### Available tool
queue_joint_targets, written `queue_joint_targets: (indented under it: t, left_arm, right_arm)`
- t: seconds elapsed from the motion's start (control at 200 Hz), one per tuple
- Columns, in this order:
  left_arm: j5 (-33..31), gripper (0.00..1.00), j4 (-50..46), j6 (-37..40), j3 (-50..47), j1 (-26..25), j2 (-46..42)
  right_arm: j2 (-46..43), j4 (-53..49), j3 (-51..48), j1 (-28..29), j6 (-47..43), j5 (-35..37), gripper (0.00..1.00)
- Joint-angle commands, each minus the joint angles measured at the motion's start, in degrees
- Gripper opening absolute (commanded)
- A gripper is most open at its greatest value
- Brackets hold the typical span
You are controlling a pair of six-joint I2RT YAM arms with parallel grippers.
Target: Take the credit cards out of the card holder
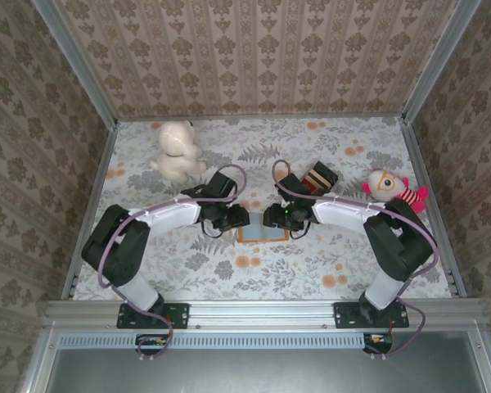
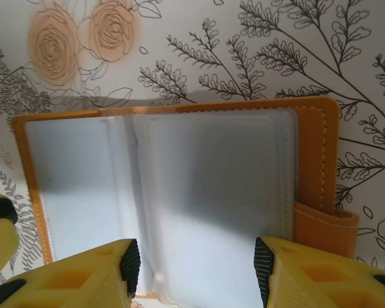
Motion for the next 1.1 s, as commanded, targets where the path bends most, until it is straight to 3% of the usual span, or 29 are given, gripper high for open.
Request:
queue_joint_targets:
  t: [0.0,0.775,0.95,1.095]
  left_arm:
    - [1.66,0.35,0.68,-1.21,2.01,-0.36,1.79]
    - [7.75,0.07,2.24,-0.65,6.42,-0.77,9.36]
    - [8.67,0.00,2.22,0.18,7.59,-1.02,10.36]
    - [9.07,0.00,2.07,1.65,7.62,-0.71,9.73]
  right_arm:
    - [1.72,0.85,-0.59,0.37,1.40,1.00,0.53]
    - [6.37,1.55,-1.72,0.37,1.60,-0.09,0.46]
    - [4.59,2.40,-2.15,0.37,1.77,-0.68,0.42]
    - [-0.90,2.04,-2.17,0.37,0.94,-0.53,0.42]
